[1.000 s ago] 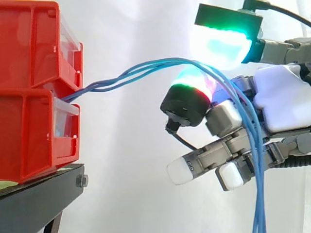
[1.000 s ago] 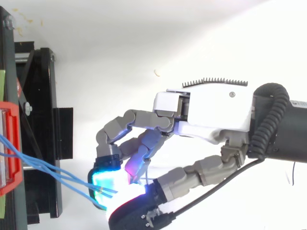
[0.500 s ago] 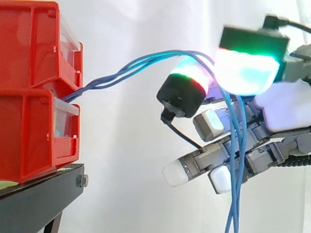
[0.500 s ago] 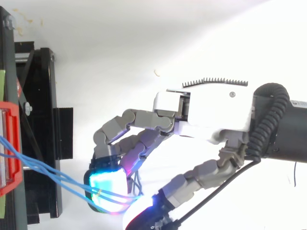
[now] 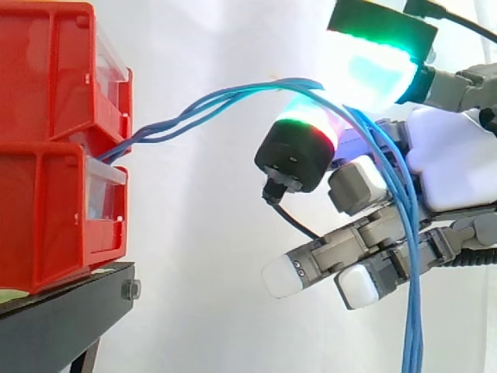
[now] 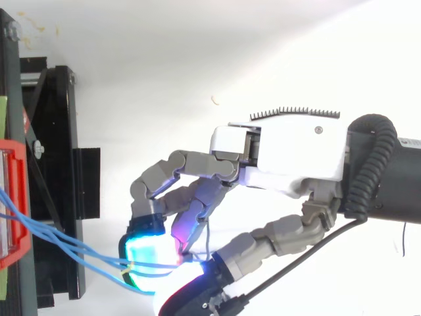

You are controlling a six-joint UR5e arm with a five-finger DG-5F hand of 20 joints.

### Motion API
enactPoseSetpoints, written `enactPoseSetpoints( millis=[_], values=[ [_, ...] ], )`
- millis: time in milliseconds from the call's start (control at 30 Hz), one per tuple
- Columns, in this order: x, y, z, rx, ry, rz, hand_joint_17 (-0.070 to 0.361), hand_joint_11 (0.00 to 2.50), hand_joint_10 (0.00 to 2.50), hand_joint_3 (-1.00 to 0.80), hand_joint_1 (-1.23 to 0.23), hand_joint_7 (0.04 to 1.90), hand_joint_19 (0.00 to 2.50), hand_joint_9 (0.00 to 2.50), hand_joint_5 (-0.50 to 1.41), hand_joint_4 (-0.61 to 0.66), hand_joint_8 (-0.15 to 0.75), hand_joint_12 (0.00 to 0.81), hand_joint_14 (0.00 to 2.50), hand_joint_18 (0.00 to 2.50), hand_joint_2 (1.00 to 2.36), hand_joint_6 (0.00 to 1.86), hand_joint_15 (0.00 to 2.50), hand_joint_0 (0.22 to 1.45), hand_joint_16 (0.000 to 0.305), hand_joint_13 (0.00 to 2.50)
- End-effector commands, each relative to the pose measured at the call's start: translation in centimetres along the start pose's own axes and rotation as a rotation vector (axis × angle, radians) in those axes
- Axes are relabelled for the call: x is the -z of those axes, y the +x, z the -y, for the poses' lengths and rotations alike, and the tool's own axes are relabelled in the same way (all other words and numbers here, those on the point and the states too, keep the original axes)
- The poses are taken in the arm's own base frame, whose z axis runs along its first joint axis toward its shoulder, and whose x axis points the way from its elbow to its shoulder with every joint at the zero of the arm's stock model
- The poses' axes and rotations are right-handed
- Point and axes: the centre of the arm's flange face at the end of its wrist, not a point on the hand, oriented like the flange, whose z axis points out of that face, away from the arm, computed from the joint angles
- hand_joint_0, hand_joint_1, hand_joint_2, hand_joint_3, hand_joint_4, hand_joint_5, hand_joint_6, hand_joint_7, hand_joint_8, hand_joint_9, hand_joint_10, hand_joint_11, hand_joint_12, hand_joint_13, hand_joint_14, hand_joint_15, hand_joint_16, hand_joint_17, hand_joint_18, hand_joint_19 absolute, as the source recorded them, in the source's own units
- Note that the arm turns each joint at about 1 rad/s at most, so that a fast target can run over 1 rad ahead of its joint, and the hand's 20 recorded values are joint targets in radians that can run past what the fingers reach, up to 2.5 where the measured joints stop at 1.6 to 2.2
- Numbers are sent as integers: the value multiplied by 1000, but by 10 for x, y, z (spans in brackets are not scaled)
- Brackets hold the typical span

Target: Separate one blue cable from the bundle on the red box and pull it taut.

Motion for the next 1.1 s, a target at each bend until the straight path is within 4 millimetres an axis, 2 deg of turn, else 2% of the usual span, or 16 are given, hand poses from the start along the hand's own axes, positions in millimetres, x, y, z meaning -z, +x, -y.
enactPoseSetpoints(
  millis=[0, 600, 733, 833, 1067],
  values=[
    [0, 0, 0, 0, -1, 0, 129, 709, 18, -500, -687, 1197, 507, 1112, -119, 108, 350, 398, 7, 676, 1000, 832, 240, 513, 57, 610],
    [0, 0, 1, 1, 2, 0, 141, 705, 17, -500, -587, 1189, 528, 1144, -118, 132, 378, 423, 7, 691, 1000, 825, 252, 464, 63, 634],
    [0, 0, 1, 1, 2, 0, 127, 726, 19, -494, -608, 1197, 556, 1132, -119, 121, 355, 397, 7, 642, 1000, 822, 260, 542, 56, 617],
    [0, 0, 0, 0, 0, 0, 123, 743, 17, -380, -637, 1200, 555, 1137, -119, 107, 347, 386, 8, 643, 1008, 821, 266, 584, 55, 617],
    [0, 0, -1, -3, -3, 0, 131, 734, 19, -248, -704, 1167, 525, 1152, -116, 100, 368, 406, 7, 686, 1013, 820, 251, 587, 58, 643]
  ],
)
